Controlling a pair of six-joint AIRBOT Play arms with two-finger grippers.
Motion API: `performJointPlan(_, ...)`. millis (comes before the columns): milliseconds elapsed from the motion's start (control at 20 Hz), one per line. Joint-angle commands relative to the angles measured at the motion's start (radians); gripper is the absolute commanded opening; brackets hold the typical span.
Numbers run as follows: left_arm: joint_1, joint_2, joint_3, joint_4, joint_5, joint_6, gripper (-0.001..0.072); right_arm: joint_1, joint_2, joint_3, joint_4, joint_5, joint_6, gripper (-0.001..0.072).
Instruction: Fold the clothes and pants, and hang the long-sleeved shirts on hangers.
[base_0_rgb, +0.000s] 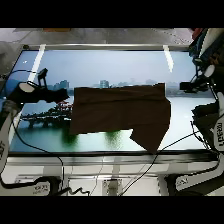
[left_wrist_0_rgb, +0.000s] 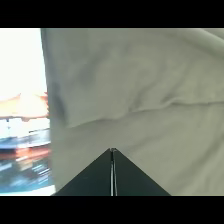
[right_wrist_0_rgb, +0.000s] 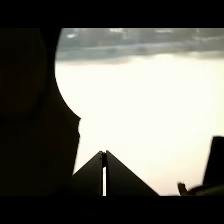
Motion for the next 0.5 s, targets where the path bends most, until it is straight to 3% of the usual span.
performJointPlan(0, 0.039, 0.183, 0.001, 0.240, -0.042, -0.027, 0.0014, -0.114, 0.078, -0.018, 0.041, 0.227, -0.087, 0.0013)
performJointPlan(200, 0.036, 0.402, -0.002, 0.438, -0.142, -0.027, 0.0015, -0.281, 0.220, -0.268, 0.343, 0.281, -0.240, 0.0014)
performJointPlan(350, 0.039, 0.516, -0.028, 0.480, -0.206, -0.028, 0.0017, -0.343, 0.314, -0.559, 0.403, 0.254, -0.272, 0.0025)
performJointPlan(400, 0.039, 0.543, -0.045, 0.480, -0.205, -0.028, 0.0017, -0.346, 0.326, -0.650, 0.409, 0.233, -0.267, 0.0144)
performJointPlan(450, 0.039, 0.566, -0.064, 0.477, -0.206, -0.028, 0.0016, -0.346, 0.327, -0.729, 0.436, 0.213, -0.267, 0.0355)
